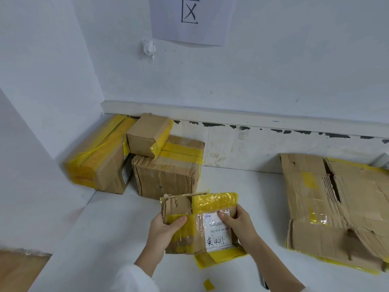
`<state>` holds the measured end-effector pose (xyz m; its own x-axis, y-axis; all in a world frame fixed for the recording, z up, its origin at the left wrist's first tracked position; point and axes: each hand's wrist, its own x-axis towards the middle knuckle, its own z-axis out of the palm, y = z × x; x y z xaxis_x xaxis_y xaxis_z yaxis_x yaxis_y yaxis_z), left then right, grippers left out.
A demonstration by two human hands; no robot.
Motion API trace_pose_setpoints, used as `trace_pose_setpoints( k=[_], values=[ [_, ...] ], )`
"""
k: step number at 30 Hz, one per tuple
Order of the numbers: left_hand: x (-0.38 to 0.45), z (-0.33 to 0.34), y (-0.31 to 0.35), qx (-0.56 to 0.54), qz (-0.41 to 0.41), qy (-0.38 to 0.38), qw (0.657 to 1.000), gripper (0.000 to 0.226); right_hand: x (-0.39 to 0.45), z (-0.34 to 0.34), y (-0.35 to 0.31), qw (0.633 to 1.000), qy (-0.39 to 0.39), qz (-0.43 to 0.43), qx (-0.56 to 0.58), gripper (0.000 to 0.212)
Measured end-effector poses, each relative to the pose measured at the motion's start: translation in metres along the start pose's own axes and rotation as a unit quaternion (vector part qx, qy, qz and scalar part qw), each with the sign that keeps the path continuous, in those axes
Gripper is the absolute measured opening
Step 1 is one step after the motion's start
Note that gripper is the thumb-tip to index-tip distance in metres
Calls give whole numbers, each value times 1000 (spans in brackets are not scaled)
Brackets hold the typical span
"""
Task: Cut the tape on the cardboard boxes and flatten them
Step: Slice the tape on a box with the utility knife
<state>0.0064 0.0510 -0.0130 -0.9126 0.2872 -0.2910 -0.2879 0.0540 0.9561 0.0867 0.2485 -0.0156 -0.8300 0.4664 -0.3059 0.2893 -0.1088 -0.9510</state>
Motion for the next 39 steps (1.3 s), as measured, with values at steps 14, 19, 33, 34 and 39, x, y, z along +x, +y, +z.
trace_pose_setpoints(
  k=[14, 19, 33, 34, 39],
  values=[
    [12, 2, 24, -182, -219, 24, 958, 40, -2, -20, -60, 959, 254, -89, 87, 12],
    [18, 22, 35, -266, -310, -13, 913, 38, -61, 16, -55, 969, 130, -197, -79, 35],
    [21, 55, 30, -290, -268, -8, 919, 42, -52, 58, -44, 959, 122, -86, -239, 22],
    [23, 56, 30, -285, -257, -3, 923, 38, -52, 57, -43, 957, 135, -79, -245, 19],
    [27, 53, 27, -283, -231, 4, 931, 24, -52, 40, -35, 975, 131, -81, -162, 17]
  ],
)
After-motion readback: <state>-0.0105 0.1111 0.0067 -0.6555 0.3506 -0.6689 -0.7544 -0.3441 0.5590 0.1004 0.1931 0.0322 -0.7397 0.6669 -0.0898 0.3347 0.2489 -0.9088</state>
